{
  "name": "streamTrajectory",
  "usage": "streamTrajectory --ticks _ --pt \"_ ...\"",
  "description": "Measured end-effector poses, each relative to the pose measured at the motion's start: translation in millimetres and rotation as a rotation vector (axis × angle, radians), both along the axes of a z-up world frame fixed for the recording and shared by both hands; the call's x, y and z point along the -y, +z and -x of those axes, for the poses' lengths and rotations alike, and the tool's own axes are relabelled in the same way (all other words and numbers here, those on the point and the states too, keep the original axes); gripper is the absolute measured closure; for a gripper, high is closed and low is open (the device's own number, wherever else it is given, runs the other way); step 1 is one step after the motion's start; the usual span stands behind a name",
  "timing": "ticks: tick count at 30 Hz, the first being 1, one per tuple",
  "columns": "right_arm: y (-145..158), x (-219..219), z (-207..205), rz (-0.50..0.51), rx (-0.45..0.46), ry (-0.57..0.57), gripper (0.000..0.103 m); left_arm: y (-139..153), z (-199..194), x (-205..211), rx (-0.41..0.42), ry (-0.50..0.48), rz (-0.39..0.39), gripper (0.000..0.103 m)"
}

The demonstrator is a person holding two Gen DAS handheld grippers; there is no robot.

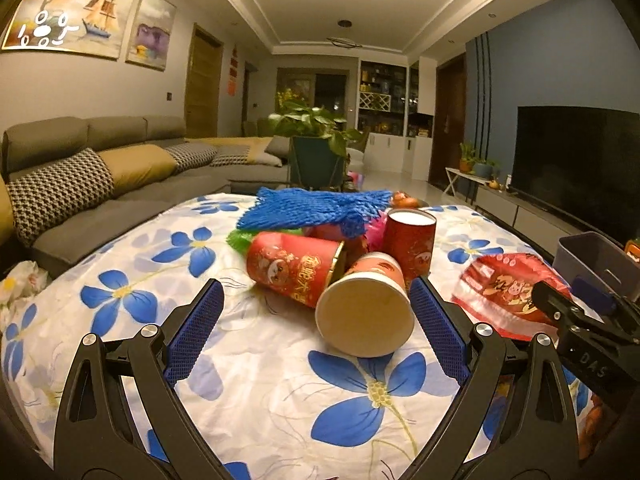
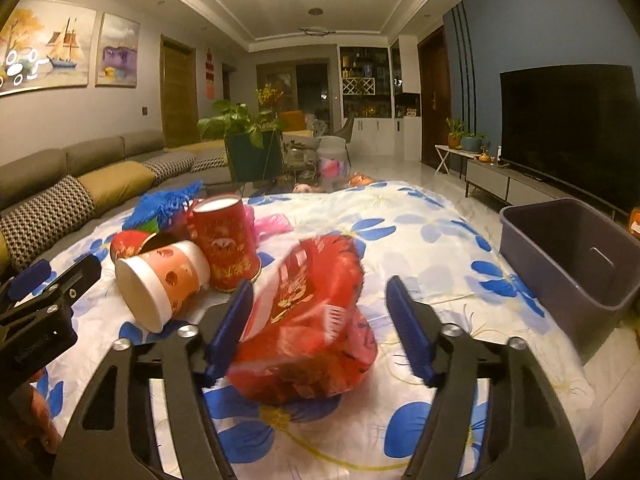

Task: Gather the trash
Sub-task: 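Move both tools back over the trash on the bed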

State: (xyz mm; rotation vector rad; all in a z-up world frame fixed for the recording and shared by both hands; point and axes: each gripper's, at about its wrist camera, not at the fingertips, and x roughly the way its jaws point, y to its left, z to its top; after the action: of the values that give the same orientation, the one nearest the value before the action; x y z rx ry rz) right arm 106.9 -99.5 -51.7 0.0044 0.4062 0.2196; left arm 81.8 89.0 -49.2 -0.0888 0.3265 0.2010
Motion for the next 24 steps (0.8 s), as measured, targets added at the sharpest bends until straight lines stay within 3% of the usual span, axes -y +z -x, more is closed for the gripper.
streamTrajectory --ticks 6,12,20,24 --pt "-5.5 5.7 -2.7 0.006 -0.023 0.005 0.064 -4.2 -11.2 -8.6 -0.023 -0.009 0.011 0.014" --pt "-4.3 6.0 -0.8 0.010 -0.017 0.019 0.084 -13.5 -22.0 -19.7 -0.076 -0.040 0.055 0.034" --pt "-1.4 6.3 0.5 0.009 -0.012 0.016 0.084 -23.6 -37.6 -28.4 -0.140 -0.093 0.129 0.059" --pt "-0.1 6.6 1.1 0.008 -0.005 0.016 0.084 -25.5 -40.2 -21.8 -0.153 -0.128 0.114 0.081"
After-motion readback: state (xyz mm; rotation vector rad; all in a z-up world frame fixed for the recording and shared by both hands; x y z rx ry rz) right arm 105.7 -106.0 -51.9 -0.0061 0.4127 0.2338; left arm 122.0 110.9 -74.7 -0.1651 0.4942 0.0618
